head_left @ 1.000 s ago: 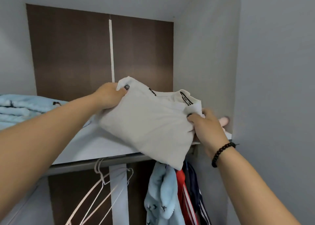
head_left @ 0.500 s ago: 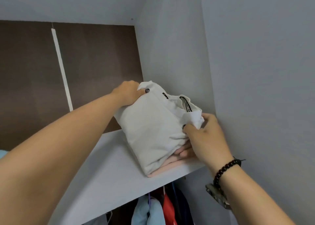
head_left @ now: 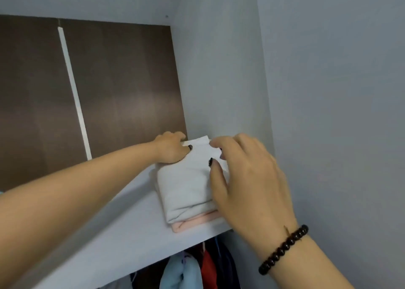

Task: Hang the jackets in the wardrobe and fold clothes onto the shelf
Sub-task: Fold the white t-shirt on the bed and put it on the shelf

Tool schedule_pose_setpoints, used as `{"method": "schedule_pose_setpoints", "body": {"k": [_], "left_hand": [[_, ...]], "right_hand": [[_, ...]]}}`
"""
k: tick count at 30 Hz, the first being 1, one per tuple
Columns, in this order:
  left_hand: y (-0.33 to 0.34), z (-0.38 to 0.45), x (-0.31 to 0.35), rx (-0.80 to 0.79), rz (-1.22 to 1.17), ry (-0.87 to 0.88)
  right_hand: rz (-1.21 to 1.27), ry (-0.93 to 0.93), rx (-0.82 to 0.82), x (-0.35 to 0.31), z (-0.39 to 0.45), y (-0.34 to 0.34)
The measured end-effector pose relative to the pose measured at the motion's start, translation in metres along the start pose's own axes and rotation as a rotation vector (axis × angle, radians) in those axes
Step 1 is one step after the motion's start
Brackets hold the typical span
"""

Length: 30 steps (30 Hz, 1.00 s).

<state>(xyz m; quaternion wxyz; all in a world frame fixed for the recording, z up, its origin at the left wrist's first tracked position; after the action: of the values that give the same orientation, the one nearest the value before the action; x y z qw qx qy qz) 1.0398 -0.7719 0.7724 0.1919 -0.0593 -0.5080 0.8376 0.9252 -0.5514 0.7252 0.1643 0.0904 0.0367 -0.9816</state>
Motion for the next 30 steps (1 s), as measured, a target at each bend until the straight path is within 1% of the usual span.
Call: {"method": "schedule_pose_setpoints", "body": {"k": [2,4,7,10,14,17,23,26,30], "left_hand": [[0.002,-0.033,-0.006,-0.121,-0.031,0.0],[0.004,-0.069,-0.014,-0.167,-0.076,0.02],[0.002,-0.117,-0.017,-0.18,-0.173,0.02],[0.012,-0.126,-0.011,-0.185,-0.22,-0.019],[0.025,-0.115,-0.005,-0.179,-0.22,-0.048],[0.027,-0.115,-0.008,-0.16,-0.242,-0.059],[0.018,-0.129,-0.003,-0.141,-0.336,-0.117],[0.01,-0.15,0.0,-0.112,-0.301,-0.141],[-0.014,-0.197,0.009,-0.102,-0.236,-0.082]], "right_hand": [[0.066,-0.013,-0.186,-0.004,0.0,0.014],[0.051,-0.008,-0.369,0.001,-0.005,0.03],[-0.081,0.018,-0.48,0.021,-0.016,0.05],[-0.133,0.063,-0.519,0.035,-0.022,0.062],[-0.13,0.051,-0.57,0.048,-0.021,0.077],[-0.121,0.033,-0.552,0.048,-0.023,0.077],[-0.051,0.028,-0.553,0.044,-0.022,0.065],[-0.024,0.008,-0.59,0.039,-0.018,0.051],[0.059,0.076,-0.665,0.027,-0.02,0.025]]}}
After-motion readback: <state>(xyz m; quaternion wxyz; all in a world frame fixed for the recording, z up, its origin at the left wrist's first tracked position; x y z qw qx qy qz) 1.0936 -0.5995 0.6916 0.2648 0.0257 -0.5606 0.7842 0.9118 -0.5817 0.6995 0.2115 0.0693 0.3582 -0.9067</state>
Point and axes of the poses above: each hand's wrist, its own z-axis towards the middle knuckle, its own y-axis out of the palm, x = y × z, the point moved 4 cm from there along z, towards the middle knuckle, and after that the axes turned 11 degrees about x, right-handed, at the moved point
